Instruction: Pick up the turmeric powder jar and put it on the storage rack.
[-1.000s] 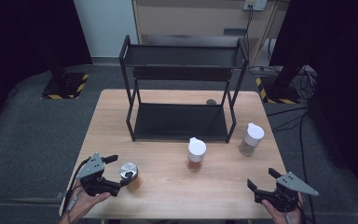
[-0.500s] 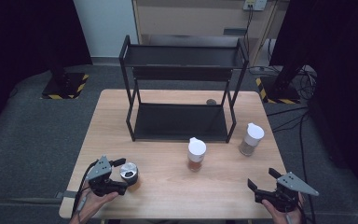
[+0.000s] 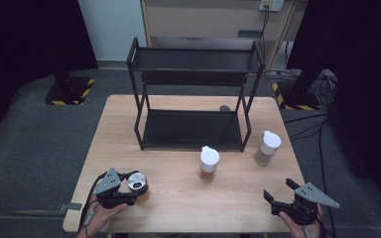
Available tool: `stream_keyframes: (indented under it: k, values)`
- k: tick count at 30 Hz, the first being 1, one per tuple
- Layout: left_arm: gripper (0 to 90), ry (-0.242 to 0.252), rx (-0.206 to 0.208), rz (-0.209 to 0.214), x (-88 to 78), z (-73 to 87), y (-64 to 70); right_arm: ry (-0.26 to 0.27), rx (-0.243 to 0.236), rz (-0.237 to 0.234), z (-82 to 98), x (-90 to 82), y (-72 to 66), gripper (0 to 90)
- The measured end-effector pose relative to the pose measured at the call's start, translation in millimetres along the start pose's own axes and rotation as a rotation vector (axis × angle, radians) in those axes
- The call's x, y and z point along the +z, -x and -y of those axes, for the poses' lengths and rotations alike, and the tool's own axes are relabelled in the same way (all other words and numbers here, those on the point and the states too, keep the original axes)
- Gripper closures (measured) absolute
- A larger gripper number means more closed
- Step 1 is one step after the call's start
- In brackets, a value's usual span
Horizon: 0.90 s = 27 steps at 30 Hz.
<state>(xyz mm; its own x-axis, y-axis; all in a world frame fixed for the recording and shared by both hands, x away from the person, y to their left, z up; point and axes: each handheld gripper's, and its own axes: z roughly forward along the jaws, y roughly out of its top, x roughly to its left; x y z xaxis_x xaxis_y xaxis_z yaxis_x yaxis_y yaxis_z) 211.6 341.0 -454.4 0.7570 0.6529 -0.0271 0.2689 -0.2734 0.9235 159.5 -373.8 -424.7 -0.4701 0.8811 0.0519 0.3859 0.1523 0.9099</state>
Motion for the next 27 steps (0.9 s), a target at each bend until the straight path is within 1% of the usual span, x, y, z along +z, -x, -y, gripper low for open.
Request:
stream_keyframes:
  k: [3, 10, 14, 19, 27]
  values:
    - [33.7, -0.001, 0.005, -0.005, 0.2, -1.5, 0.9, -0.001, 0.001, 0.000, 0.0, 0.2, 0.2, 6.6]
    - [33.9, -0.004, 0.002, 0.001, 0.8, -3.5, 0.9, 0.001, 0.001, 0.000, 0.2, 0.2, 0.3, 6.7]
    - [33.9, -0.002, 0.009, 0.003, 0.8, -7.2, 0.8, 0.002, 0.001, -0.001, 0.3, 0.1, 0.5, 6.7]
    - [33.9, 0.006, 0.020, 0.006, -0.2, -14.9, 0.3, 0.001, 0.001, -0.001, 0.2, 0.1, 0.4, 6.7]
    - [33.9, 0.014, 0.034, 0.020, 0.4, -31.9, -2.8, 0.001, 0.000, -0.002, 0.3, -0.1, 0.5, 6.7]
